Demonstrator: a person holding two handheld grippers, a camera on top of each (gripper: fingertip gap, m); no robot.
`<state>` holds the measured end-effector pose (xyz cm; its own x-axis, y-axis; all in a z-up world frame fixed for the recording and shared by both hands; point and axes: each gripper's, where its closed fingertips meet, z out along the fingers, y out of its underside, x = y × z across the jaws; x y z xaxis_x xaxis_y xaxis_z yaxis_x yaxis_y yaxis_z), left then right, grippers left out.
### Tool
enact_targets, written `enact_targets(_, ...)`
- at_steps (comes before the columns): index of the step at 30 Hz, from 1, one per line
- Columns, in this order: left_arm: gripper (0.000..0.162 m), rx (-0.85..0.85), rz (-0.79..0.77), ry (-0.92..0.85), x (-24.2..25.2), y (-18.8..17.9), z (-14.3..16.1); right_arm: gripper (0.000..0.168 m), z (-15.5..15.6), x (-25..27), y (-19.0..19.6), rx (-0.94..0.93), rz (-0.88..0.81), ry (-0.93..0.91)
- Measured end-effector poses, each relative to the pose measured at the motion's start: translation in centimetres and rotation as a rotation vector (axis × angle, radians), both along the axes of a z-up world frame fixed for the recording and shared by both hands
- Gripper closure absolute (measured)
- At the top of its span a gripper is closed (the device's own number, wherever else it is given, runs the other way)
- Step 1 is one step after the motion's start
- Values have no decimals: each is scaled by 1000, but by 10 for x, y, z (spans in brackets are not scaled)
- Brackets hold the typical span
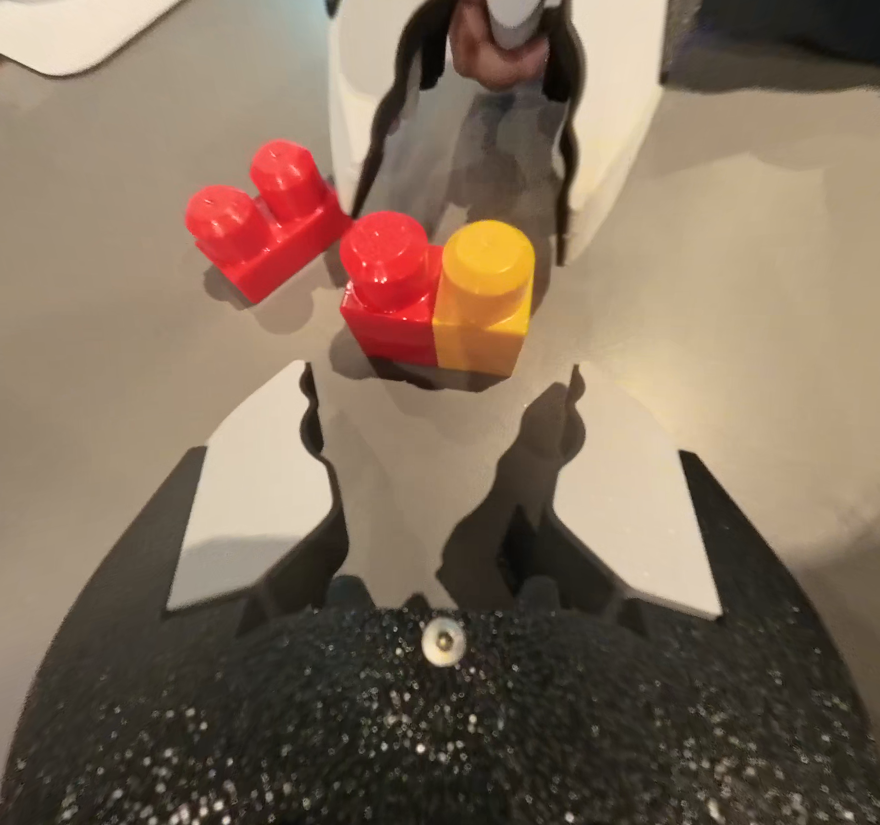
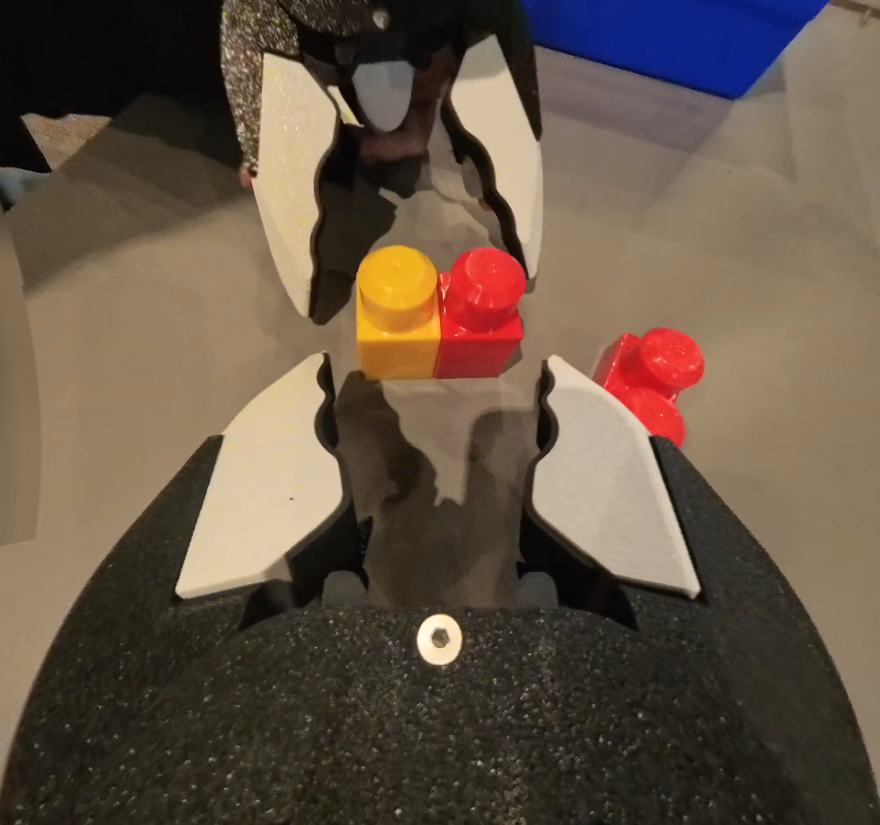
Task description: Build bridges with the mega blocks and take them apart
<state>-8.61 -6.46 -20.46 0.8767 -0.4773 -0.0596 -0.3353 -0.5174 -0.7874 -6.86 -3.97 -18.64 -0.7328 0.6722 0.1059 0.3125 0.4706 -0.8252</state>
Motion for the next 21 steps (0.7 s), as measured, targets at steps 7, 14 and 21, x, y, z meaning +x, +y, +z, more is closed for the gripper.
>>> enact_targets(7,55,-16,-51,17,5,10,-3,75,0,-5,-4,-24,-3,59)
enact_targets(14,64,31,-97,-56,13,18,8,78,9,-2,-5,-95,29,78)
enact_targets(21,59,68,-60,-45,11,26,12,79,21,-3,1,-137,9,162)
